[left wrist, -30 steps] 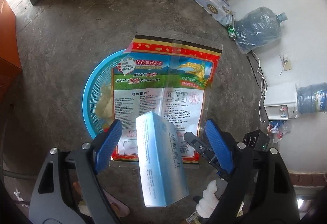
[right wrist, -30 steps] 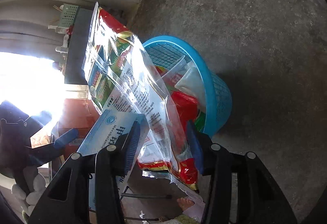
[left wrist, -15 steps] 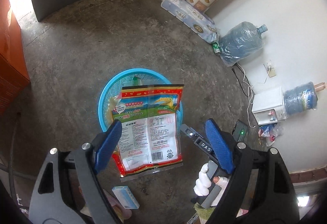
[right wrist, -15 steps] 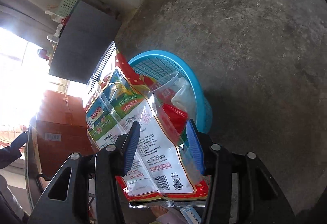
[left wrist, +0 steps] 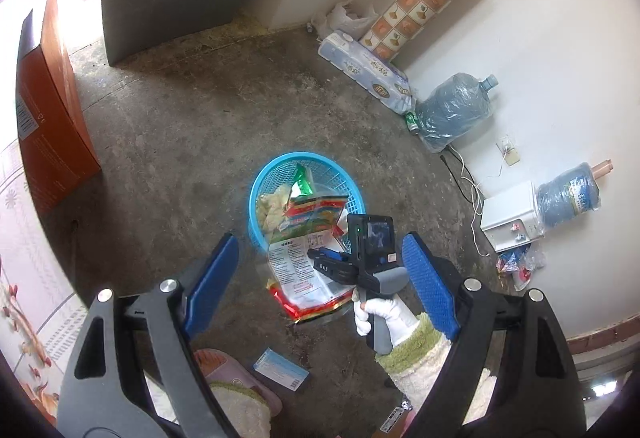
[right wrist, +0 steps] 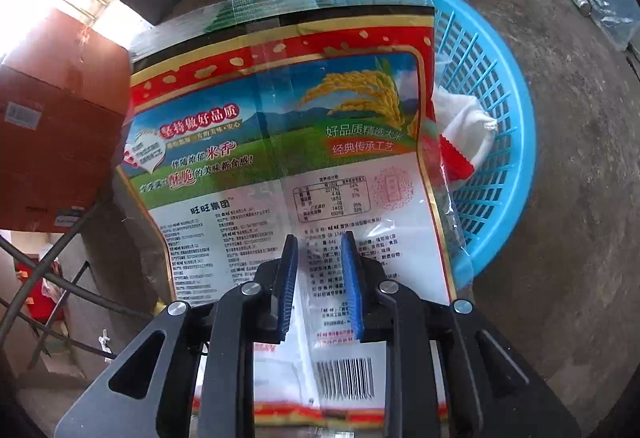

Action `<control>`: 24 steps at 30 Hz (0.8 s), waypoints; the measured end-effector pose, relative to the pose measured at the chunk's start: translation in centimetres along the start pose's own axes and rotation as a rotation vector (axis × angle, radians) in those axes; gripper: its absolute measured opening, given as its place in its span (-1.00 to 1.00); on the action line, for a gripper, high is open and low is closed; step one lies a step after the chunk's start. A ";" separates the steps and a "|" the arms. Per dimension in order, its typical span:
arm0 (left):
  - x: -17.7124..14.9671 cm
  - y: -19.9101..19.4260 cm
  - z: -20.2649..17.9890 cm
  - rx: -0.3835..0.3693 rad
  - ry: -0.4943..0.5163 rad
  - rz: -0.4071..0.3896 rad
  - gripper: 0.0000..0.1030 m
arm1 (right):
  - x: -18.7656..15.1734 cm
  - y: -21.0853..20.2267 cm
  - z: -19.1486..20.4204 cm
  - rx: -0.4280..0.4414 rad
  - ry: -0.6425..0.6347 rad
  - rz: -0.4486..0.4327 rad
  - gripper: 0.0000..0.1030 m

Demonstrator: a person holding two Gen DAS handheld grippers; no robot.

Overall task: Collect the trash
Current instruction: 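Lower the snack packet into the blue wastebasket and open the right gripper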

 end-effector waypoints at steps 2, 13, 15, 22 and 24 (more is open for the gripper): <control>-1.0 -1.4 1.9 0.015 -0.021 -0.010 0.55 | 1.8 1.0 -0.1 0.006 0.027 0.048 -0.58; -5.0 -6.6 9.3 0.037 -0.153 -0.094 0.55 | 6.9 5.5 0.4 -0.194 0.002 0.231 -0.59; -5.4 -7.2 9.9 0.035 -0.164 -0.101 0.55 | 7.5 5.7 0.2 -0.217 0.005 0.227 -0.59; -6.7 -9.1 11.0 0.035 -0.180 -0.127 0.55 | 7.2 4.9 -0.2 -0.224 -0.012 0.170 -0.59; -7.1 -9.6 10.7 0.039 -0.176 -0.134 0.55 | 6.7 3.7 -0.5 -0.204 0.000 0.140 -0.58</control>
Point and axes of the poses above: each gripper's, at about its wrist camera, not at the fingertips, and y roughly the way its jaws point, z to its left, x to its top, the point moved 5 cm from there along y, roughly the way its jaws point, and after that the axes turned 5 degrees about z, right-handed, at the moved point
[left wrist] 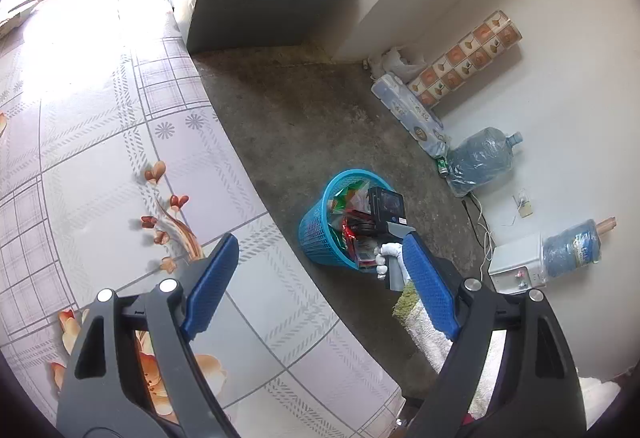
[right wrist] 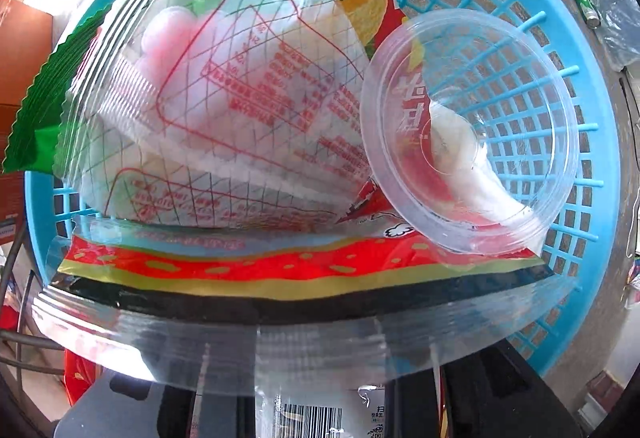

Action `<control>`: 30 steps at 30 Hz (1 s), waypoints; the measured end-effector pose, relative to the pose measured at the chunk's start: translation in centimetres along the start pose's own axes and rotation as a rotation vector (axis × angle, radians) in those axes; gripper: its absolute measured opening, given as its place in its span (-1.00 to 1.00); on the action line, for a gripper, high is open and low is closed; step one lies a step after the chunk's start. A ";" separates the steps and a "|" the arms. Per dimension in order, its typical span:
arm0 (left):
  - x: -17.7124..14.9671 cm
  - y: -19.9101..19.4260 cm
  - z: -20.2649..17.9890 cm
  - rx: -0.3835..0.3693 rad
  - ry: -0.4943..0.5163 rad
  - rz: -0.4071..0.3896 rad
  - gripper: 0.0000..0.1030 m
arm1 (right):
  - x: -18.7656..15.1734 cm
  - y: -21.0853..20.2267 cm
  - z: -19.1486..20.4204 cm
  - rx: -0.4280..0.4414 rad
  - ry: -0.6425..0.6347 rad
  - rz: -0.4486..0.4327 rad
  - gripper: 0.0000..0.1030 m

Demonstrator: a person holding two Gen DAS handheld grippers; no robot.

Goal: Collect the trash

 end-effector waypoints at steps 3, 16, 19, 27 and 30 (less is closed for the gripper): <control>-0.4 -0.8 -0.3 -0.006 0.003 -0.011 0.55 | -1.0 -1.9 -1.1 0.066 0.013 -0.062 -0.43; -2.6 -4.1 -1.5 -0.024 -0.003 -0.058 0.55 | -4.5 -9.9 -0.9 0.302 0.069 -0.302 -0.10; -2.9 -4.7 -1.5 -0.023 -0.004 -0.066 0.55 | -5.1 -12.0 -1.7 0.339 0.065 -0.363 -0.08; -3.0 -5.7 -1.3 -0.024 -0.010 -0.087 0.56 | -10.0 -16.7 -5.2 0.457 0.106 -0.490 -0.03; -3.3 -6.3 -0.9 -0.022 -0.013 -0.100 0.56 | -14.6 -17.1 -7.0 0.520 0.144 -0.518 0.05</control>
Point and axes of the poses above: each gripper's, at about its wrist camera, not at the fingertips, and y roughly the way its jaws point, z to its left, x to its top, the point moved 5 cm from there along y, roughly the way its jaws point, and after that the axes turned 5 degrees about z, right-handed, at the moved point
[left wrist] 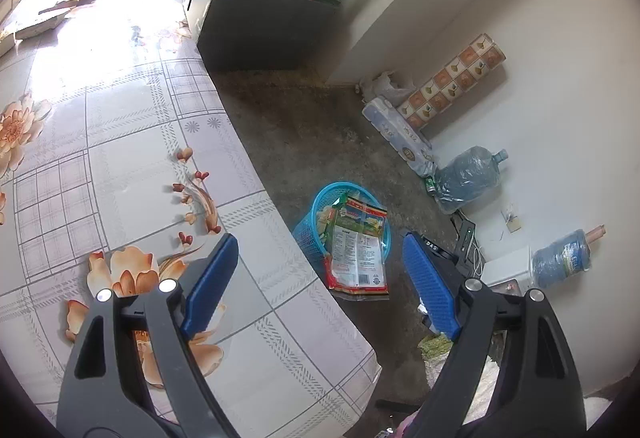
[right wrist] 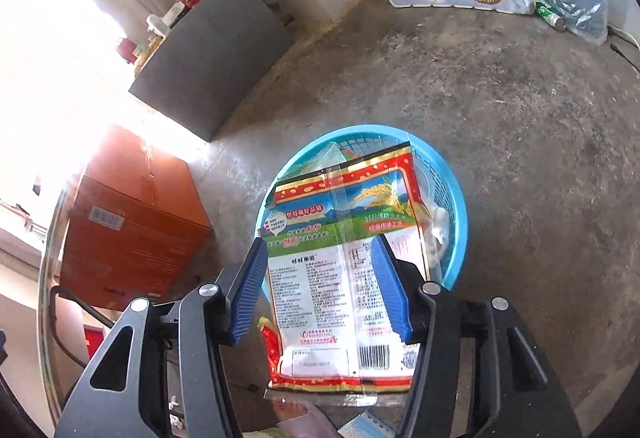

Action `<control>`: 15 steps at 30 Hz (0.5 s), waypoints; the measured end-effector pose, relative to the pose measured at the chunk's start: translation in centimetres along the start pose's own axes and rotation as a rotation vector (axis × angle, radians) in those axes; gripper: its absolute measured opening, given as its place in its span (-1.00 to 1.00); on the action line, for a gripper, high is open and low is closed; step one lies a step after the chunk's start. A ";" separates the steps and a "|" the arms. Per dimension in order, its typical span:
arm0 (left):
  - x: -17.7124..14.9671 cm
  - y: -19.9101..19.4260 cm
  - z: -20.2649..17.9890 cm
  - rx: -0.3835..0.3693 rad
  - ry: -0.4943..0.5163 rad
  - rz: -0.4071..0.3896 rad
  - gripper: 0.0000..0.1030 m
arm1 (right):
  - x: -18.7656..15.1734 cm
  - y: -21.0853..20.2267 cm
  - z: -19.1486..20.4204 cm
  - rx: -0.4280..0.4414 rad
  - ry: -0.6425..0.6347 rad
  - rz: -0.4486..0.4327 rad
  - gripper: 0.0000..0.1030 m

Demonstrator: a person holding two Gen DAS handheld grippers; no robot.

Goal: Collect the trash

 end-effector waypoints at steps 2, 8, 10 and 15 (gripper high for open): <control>-0.2 -0.5 0.3 0.000 -0.005 -0.010 0.56 | -3.1 -1.7 -1.4 0.008 0.025 -0.007 0.09; -1.3 -1.6 1.1 0.033 -0.007 -0.034 0.62 | -16.5 0.2 -5.0 -0.163 -0.057 0.186 0.40; -1.6 -1.6 1.4 0.035 -0.019 -0.026 0.62 | -21.9 3.8 -5.0 -0.224 -0.162 0.340 0.41; -2.2 -1.7 1.8 0.031 -0.055 -0.015 0.62 | -31.2 12.5 -3.8 -0.356 -0.545 0.491 0.41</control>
Point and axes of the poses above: each gripper's, at about its wrist camera, not at the fingertips, and y roughly the way its jaws point, z to its left, x to its top, the point moved 5 cm from there along y, roughly the way its jaws point, and after that the axes turned 5 degrees about z, right-handed, at the moved point
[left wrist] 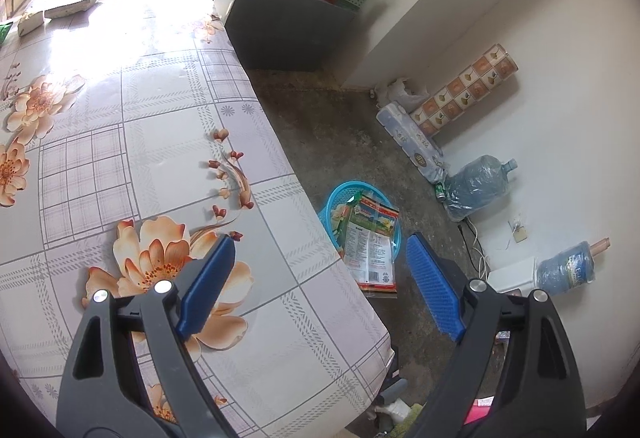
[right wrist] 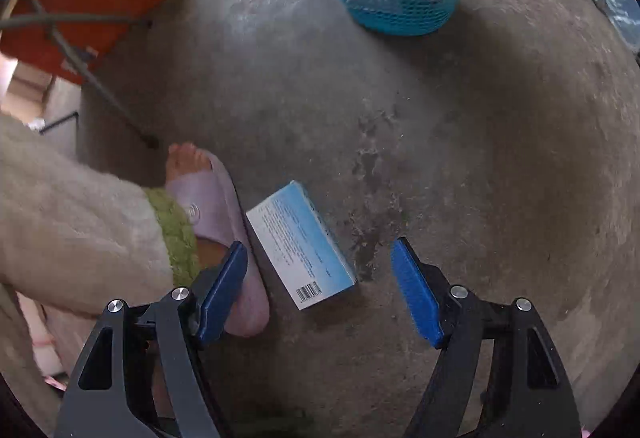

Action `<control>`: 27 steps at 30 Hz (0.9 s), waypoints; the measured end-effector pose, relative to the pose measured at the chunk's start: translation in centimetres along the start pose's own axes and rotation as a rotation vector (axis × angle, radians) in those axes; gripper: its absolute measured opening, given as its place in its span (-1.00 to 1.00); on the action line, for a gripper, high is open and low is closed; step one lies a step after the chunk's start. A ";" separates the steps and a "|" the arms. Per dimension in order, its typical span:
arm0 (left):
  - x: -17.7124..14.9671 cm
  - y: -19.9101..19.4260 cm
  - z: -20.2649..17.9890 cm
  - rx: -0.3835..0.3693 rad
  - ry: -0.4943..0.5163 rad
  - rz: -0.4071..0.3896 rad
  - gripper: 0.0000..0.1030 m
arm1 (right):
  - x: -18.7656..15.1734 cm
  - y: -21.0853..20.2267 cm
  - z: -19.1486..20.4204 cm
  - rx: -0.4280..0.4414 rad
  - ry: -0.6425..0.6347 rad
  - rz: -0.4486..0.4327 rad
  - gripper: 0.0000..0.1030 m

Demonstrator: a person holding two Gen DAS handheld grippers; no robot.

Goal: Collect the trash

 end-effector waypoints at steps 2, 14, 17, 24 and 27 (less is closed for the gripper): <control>-0.2 -0.2 0.0 -0.001 -0.005 0.001 0.62 | -0.3 3.3 2.2 -0.066 -0.142 0.033 0.42; -0.9 0.3 1.8 0.035 -0.064 0.027 0.62 | 0.4 12.1 4.3 -0.067 -0.258 0.236 0.49; -0.9 0.4 2.1 0.037 -0.074 0.027 0.62 | 0.8 13.2 4.7 -0.066 -0.261 0.266 0.49; -0.8 -0.1 2.2 0.047 -0.078 0.018 0.62 | 1.3 14.3 4.7 -0.087 -0.235 0.295 0.35; -0.9 -0.3 2.3 0.042 -0.082 0.010 0.62 | 1.0 13.1 4.1 -0.048 -0.193 0.299 0.34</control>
Point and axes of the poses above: each gripper's, at about its wrist camera, not at the fingertips, and y roughly the way its jaws point, z to its left, x to its top, the point moved 5 cm from there along y, roughly the way its jaws point, and after that the axes turned 5 degrees about z, right-handed, at the moved point
